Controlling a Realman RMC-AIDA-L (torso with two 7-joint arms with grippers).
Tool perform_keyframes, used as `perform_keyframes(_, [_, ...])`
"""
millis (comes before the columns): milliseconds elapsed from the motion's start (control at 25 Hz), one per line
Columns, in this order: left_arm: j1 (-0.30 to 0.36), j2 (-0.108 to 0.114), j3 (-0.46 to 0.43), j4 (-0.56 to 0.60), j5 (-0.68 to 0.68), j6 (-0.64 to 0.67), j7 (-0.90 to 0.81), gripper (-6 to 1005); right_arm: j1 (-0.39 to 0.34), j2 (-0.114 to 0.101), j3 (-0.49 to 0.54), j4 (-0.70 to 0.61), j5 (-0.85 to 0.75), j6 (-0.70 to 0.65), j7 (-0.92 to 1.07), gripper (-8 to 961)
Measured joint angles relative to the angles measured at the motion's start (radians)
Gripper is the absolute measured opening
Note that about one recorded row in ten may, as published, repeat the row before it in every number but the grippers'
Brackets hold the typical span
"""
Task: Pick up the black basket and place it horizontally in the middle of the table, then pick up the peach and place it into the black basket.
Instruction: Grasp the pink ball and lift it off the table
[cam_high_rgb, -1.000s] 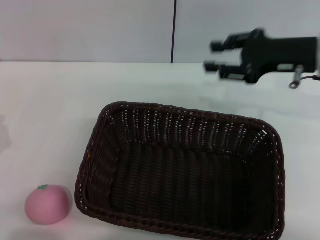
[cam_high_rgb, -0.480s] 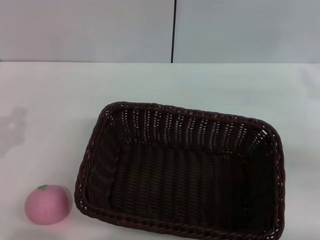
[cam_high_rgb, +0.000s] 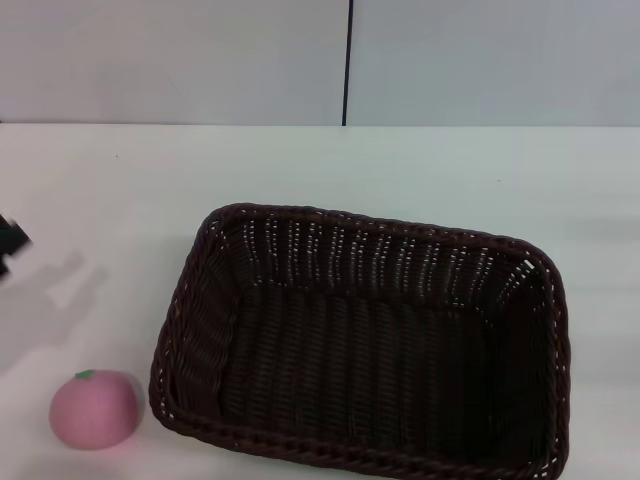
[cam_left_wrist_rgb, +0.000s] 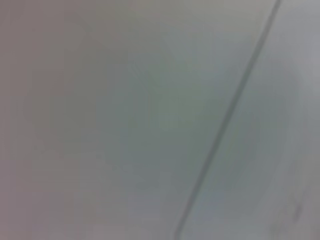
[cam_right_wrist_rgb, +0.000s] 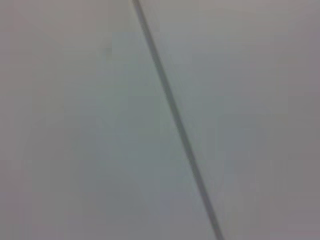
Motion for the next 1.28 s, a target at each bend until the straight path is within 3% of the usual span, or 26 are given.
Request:
perform_keyframes(280, [0.020, 0.003, -0.011, 0.007, 0.109, -0.005, 0.033, 440, -0.010, 0.001, 0.112, 0.014, 0.001, 0.043, 0.005, 493])
perform_keyframes(440, [0.036, 0.014, -0.009, 0.009, 0.111, 0.000, 0.034, 602, -0.007, 0.003, 0.132, 0.017, 0.001, 0.075, 0.004, 493])
perform_keyframes(600, [0.055, 0.033, -0.008, 0.026, 0.198, 0.014, 0.018, 743, 0.001, 0.003, 0.153, 0.022, 0.001, 0.087, 0.006, 493])
perform_keyframes(720, [0.063, 0.035, -0.007, 0.033, 0.232, 0.021, 0.018, 844, 0.007, 0.002, 0.158, 0.025, 0.001, 0.088, 0.008, 493])
perform_keyframes(1280, [0.061, 0.019, -0.005, 0.036, 0.365, -0.046, 0.021, 804, 0.023, 0.002, 0.150, 0.030, -0.007, 0.092, 0.000, 493])
